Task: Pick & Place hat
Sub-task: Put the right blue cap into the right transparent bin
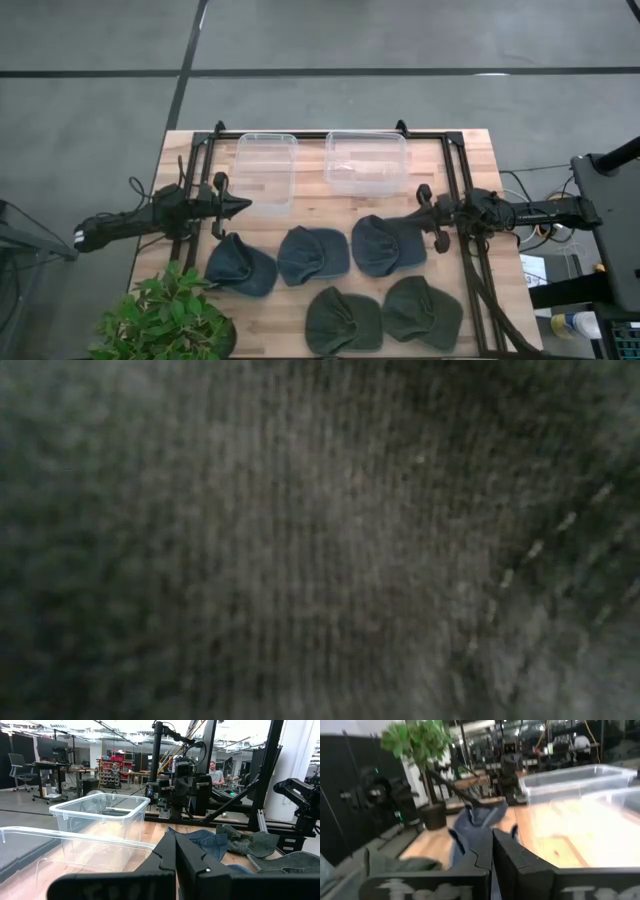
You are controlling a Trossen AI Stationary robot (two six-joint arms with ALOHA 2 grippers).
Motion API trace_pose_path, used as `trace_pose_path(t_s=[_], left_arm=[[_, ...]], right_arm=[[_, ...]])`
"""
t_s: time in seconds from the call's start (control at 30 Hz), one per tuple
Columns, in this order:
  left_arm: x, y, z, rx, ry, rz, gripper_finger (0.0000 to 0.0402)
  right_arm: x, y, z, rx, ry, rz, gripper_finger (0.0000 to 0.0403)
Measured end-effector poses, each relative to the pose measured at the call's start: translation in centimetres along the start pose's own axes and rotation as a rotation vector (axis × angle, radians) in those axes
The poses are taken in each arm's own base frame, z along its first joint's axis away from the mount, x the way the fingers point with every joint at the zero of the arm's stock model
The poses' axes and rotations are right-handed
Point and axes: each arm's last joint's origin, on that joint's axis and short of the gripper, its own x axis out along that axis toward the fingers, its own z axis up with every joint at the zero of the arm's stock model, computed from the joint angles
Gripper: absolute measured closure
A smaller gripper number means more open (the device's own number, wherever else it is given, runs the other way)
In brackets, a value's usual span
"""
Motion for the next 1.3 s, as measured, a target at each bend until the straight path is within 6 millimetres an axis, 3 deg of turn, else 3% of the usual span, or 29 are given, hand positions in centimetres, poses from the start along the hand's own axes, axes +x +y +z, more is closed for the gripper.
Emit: trace_pose_path(t_s=[0.2,0.37,0.67,0.83,1.03,1.2,1.3], left_arm=[[0.0,0.0,0.0,0.0,0.0,0.001,0.0402],[0.0,0.0,0.0,0.0,0.0,0.0,0.0402],[0.0,0.0,0.0,0.0,0.0,0.0,0.0402],[0.0,0.0,0.0,0.0,0.0,0.0,0.0402],[0.0,0.0,0.0,0.0,0.0,0.001,0.0402],[0.0,0.0,0.0,0.0,0.0,0.0,0.0402],[0.0,0.0,0.0,0.0,0.0,0.0,0.0402]], right_arm=[[0.0,0.2,0.7,0.203,-0.066,0.023,0.0394],[0.1,-0.1,-0.1,0.353,0.004,-0.023,0.038],[0.3,-0.8,-3.4,0.614,0.326,-0.166,0.028],[0.4,-0.8,-3.8,0.659,0.369,-0.189,0.0228],[1.0,-0.2,-1.3,0.645,0.495,-0.228,0.0212],[0.7,0.3,2.8,0.522,0.642,-0.46,0.0211],[0.1,0.3,4.2,0.445,0.731,-0.647,0.0211]])
